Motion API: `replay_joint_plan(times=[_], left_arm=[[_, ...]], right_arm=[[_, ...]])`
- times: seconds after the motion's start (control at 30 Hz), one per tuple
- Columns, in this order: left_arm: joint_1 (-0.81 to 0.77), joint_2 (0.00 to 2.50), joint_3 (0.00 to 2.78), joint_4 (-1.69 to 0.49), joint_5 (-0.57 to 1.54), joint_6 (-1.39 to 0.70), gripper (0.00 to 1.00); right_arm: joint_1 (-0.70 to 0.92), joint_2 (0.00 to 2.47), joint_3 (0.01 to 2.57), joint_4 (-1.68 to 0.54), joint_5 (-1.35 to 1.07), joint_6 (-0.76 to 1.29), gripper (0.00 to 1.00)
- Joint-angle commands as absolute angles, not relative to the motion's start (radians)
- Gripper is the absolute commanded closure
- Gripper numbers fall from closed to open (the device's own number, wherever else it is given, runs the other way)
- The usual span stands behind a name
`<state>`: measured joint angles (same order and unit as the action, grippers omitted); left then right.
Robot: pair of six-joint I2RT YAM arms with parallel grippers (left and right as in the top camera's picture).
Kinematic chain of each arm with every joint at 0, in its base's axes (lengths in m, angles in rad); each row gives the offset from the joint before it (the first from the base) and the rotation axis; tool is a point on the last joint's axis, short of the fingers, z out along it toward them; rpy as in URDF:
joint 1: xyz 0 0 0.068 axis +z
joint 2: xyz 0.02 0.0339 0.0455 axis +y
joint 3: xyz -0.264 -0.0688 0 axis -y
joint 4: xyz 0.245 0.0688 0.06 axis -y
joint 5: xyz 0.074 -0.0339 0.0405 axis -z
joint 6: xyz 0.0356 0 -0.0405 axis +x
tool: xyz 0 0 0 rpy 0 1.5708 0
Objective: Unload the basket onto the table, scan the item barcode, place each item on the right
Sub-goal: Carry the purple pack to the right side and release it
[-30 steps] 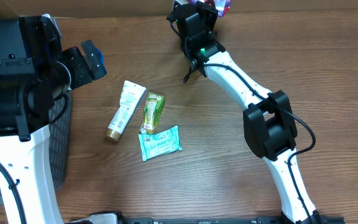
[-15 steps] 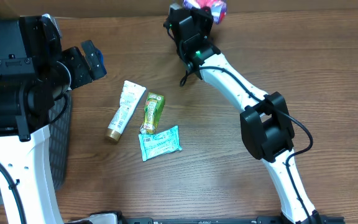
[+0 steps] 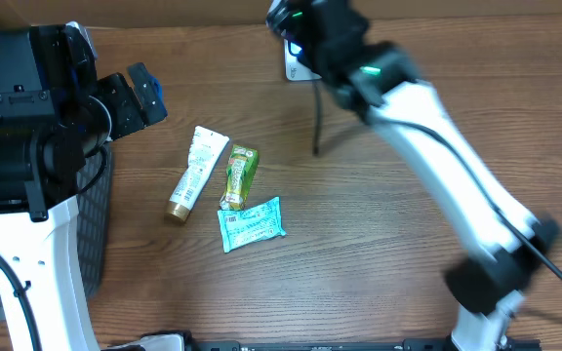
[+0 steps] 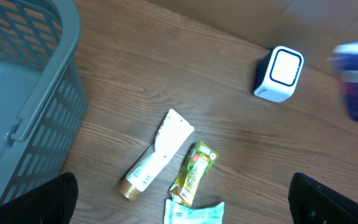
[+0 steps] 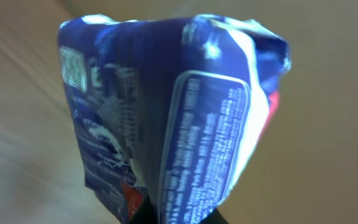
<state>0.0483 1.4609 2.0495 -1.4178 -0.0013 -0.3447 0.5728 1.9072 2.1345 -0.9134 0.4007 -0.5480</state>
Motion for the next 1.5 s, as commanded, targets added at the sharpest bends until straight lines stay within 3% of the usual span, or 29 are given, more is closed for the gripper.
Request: replay_joint_plan(times=[0.0,0.13,0.33,0.5,0.63,0.9,1.07,1.13,1.47], left_arm=[[0.052,1.466,2.063,-1.417,-0.010,-0.337,0.01],[0.052,1.466,2.063,-1.417,-0.010,-0.337,0.00],[0.052,1.466,2.063,-1.417,-0.010,-0.337,0.00],[0.052,1.466,2.063,-1.417,-0.010,-0.337,0.00],[0.052,1.466,2.063,-1.417,-0.010,-0.337,0.00],[0.052,1.466,2.063,-1.417,-0.010,-0.337,0.01],[0.052,1.466,2.063,-1.417,-0.010,-0.337,0.00],[0.052,1.466,2.063,-1.417,-0.010,-0.337,0.00],[0.052,1.466,2.063,-1.417,-0.010,-0.337,0.00]], right_arm=[[0.524,1.762,2.147,-1.034,0.189,0.010,0.96],[0.406,1.687,2.147,-1.248,0.189,0.346,0.96],[0.106,1.692,2.091,-1.471,0.181,0.609,0.96],[-0.104,1.697,1.872,-1.353,0.160,0.738,0.96],[-0.238,1.697,1.644,-1.163,-0.010,0.741,0.96],[-0.382,1.697,1.327,-0.890,-0.105,0.712,0.95],[-0.408,1.696,1.280,-0.880,-0.062,0.680,0.33],[-0.408,1.693,1.293,-0.889,-0.069,0.643,0.20],[-0.337,1.670,1.596,-1.084,-0.283,0.405,0.02]])
